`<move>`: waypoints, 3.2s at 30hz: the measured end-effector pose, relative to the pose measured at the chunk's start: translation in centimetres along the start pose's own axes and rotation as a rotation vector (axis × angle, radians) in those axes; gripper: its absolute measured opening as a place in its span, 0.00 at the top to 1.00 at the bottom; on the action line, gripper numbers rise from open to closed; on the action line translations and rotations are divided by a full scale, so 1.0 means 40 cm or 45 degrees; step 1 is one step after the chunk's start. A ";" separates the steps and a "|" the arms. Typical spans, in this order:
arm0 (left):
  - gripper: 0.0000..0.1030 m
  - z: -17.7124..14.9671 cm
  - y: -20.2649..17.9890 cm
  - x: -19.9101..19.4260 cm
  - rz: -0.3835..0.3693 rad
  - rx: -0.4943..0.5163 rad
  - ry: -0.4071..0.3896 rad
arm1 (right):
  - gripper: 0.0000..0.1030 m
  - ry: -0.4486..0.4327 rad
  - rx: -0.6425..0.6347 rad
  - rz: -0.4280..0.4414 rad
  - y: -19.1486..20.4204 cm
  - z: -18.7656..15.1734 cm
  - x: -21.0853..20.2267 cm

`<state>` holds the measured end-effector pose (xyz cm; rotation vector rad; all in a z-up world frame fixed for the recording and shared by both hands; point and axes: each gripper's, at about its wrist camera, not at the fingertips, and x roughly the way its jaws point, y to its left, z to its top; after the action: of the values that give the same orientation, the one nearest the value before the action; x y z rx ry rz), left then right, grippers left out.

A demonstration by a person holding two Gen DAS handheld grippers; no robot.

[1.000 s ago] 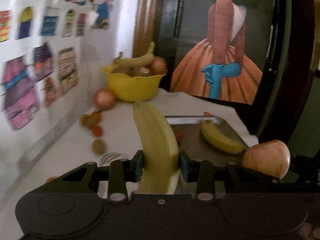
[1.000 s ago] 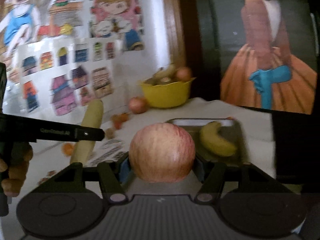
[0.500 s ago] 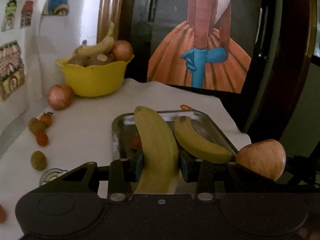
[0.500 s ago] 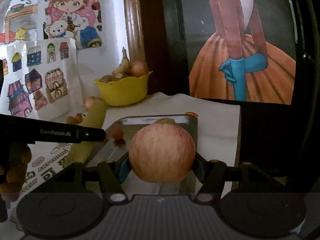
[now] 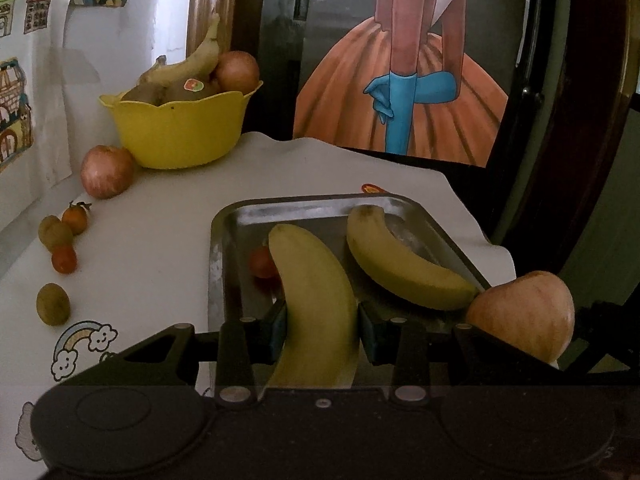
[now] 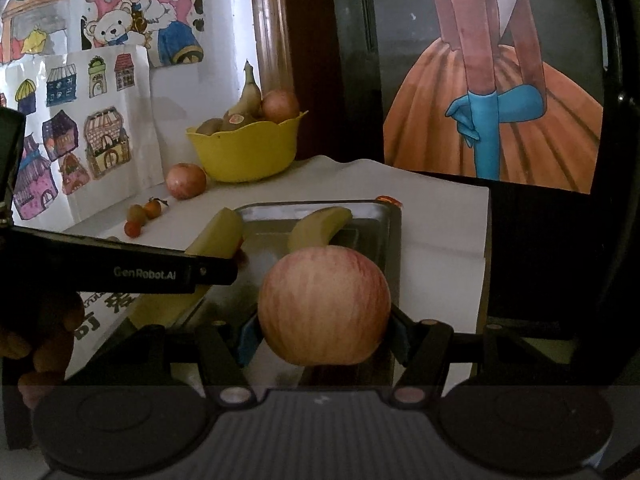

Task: Organize fruits
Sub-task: 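Lower the banana in the left tool and apple in the right tool over the tray, then open both tools to release the banana and apple onto the tray, then lift both open tools away from the tray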

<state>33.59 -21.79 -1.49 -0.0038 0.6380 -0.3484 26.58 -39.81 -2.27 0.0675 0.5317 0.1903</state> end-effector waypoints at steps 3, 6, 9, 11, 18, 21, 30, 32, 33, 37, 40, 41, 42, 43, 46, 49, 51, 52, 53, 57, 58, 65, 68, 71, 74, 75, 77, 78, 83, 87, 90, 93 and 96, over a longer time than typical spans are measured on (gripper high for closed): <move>0.62 -0.002 -0.001 0.003 0.001 0.006 0.012 | 0.34 0.002 -0.004 -0.003 0.001 0.001 0.002; 0.59 -0.004 -0.003 0.008 0.009 0.008 0.026 | 0.34 0.001 -0.006 -0.004 0.001 0.000 0.002; 0.51 -0.002 -0.005 -0.001 0.012 0.012 0.006 | 0.32 -0.017 0.000 -0.002 0.000 0.002 -0.004; 0.42 0.002 -0.001 -0.012 0.014 0.004 -0.009 | 0.28 -0.016 -0.005 -0.006 0.002 0.001 -0.006; 0.17 0.019 0.018 -0.082 0.043 -0.043 -0.091 | 0.14 -0.055 0.001 -0.015 0.012 -0.004 -0.030; 0.06 0.023 0.029 -0.120 0.060 -0.060 -0.132 | 0.08 -0.064 0.006 -0.014 0.020 -0.010 -0.046; 0.01 0.012 0.066 -0.257 0.101 -0.084 -0.240 | 0.00 -0.178 0.013 -0.048 0.062 -0.007 -0.135; 0.01 0.007 0.075 -0.295 0.118 -0.079 -0.270 | 0.00 -0.205 0.003 -0.059 0.080 -0.007 -0.162; 0.01 0.005 0.078 -0.311 0.123 -0.078 -0.282 | 0.00 -0.217 -0.002 -0.066 0.088 -0.007 -0.174; 0.01 -0.011 0.098 -0.381 0.138 -0.089 -0.327 | 0.00 -0.264 -0.010 -0.092 0.119 -0.012 -0.228; 0.01 -0.028 0.116 -0.434 0.148 -0.107 -0.357 | 0.00 -0.293 -0.023 -0.103 0.146 -0.018 -0.272; 0.01 -0.034 0.121 -0.450 0.153 -0.109 -0.366 | 0.00 -0.301 -0.029 -0.105 0.157 -0.020 -0.287; 0.01 -0.040 0.127 -0.466 0.159 -0.112 -0.376 | 0.00 -0.308 -0.035 -0.107 0.166 -0.022 -0.299; 0.01 -0.049 0.132 -0.486 0.170 -0.114 -0.389 | 0.00 -0.314 -0.040 -0.111 0.176 -0.024 -0.313; 0.01 -0.073 0.145 -0.537 0.188 -0.096 -0.421 | 0.00 -0.315 -0.051 -0.148 0.212 -0.032 -0.355; 0.01 -0.098 0.161 -0.579 0.208 -0.081 -0.439 | 0.00 -0.318 -0.075 -0.175 0.256 -0.044 -0.395; 0.01 -0.116 0.178 -0.606 0.223 -0.081 -0.445 | 0.00 -0.320 -0.088 -0.188 0.283 -0.053 -0.417; 0.01 -0.126 0.188 -0.620 0.231 -0.085 -0.447 | 0.00 -0.319 -0.094 -0.193 0.298 -0.058 -0.428; 0.01 -0.136 0.200 -0.632 0.239 -0.089 -0.446 | 0.00 -0.317 -0.098 -0.194 0.310 -0.061 -0.435; 0.01 -0.173 0.243 -0.669 0.266 -0.113 -0.429 | 0.00 -0.282 -0.113 -0.186 0.365 -0.078 -0.459; 0.01 -0.183 0.255 -0.677 0.272 -0.117 -0.425 | 0.00 -0.269 -0.110 -0.183 0.380 -0.083 -0.461; 0.01 -0.263 0.337 -0.709 0.363 -0.162 -0.359 | 0.00 -0.189 -0.063 -0.111 0.463 -0.123 -0.456; 0.01 -0.302 0.373 -0.711 0.394 -0.201 -0.326 | 0.00 -0.131 -0.066 -0.086 0.495 -0.143 -0.438; 0.01 -0.339 0.397 -0.706 0.421 -0.224 -0.286 | 0.00 -0.076 -0.065 -0.072 0.517 -0.162 -0.419; 0.01 -0.369 0.413 -0.701 0.434 -0.242 -0.257 | 0.00 -0.032 -0.070 -0.070 0.531 -0.173 -0.404; 0.01 -0.374 0.416 -0.702 0.433 -0.244 -0.259 | 0.00 -0.020 -0.071 -0.073 0.537 -0.176 -0.399; 0.01 -0.384 0.419 -0.705 0.430 -0.239 -0.266 | 0.00 0.003 -0.068 -0.077 0.546 -0.182 -0.391; 0.01 -0.386 0.418 -0.706 0.428 -0.233 -0.270 | 0.00 0.014 -0.065 -0.080 0.551 -0.186 -0.388; 0.01 -0.386 0.415 -0.703 0.415 -0.198 -0.289 | 0.00 0.054 -0.058 -0.089 0.572 -0.194 -0.373; 0.01 -0.379 0.420 -0.689 0.403 -0.194 -0.286 | 0.00 0.076 -0.064 -0.096 0.584 -0.192 -0.357; 0.01 -0.375 0.428 -0.672 0.395 -0.204 -0.265 | 0.00 0.082 -0.081 -0.100 0.589 -0.187 -0.341; 0.01 -0.369 0.434 -0.656 0.404 -0.208 -0.255 | 0.00 0.087 -0.126 -0.106 0.590 -0.176 -0.317; 0.01 -0.356 0.437 -0.641 0.405 -0.202 -0.250 | 0.00 0.082 -0.160 -0.112 0.586 -0.156 -0.293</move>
<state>11.68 4.33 0.06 -0.0865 0.4607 0.0114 9.71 -19.05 0.85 -0.0841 0.5845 0.1400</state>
